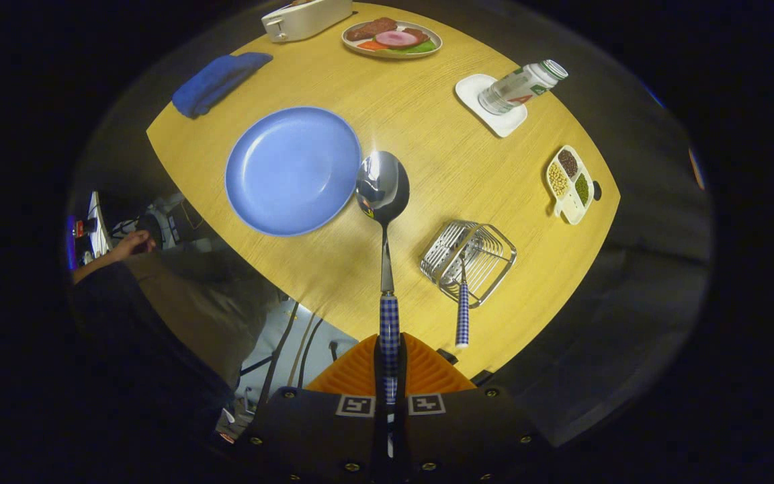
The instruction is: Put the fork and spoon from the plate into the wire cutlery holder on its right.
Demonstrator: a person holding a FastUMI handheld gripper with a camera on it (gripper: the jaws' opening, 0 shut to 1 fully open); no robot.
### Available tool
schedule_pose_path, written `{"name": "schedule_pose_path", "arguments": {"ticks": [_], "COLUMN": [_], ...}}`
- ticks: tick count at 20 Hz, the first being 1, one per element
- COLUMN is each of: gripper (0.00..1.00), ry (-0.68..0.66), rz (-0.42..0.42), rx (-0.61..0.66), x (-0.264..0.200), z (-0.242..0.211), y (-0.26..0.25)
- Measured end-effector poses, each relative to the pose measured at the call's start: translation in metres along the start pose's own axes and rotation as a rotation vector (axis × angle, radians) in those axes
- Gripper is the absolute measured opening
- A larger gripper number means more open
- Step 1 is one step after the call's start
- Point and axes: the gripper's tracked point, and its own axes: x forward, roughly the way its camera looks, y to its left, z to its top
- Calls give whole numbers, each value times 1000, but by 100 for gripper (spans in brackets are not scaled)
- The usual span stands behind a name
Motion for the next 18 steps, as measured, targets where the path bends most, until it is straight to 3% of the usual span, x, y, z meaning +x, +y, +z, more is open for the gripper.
{"name": "schedule_pose_path", "arguments": {"ticks": [4,10,14,18], "gripper": [4,4,4,4], "ry": [71,194,273,368], "rz": [-19,19,88,92], "rx": [16,122,173,161], "x": [-1,12,30,43], "z": [-32,-64,-65,-56], "y": [-33,-71,-80,-91]}}
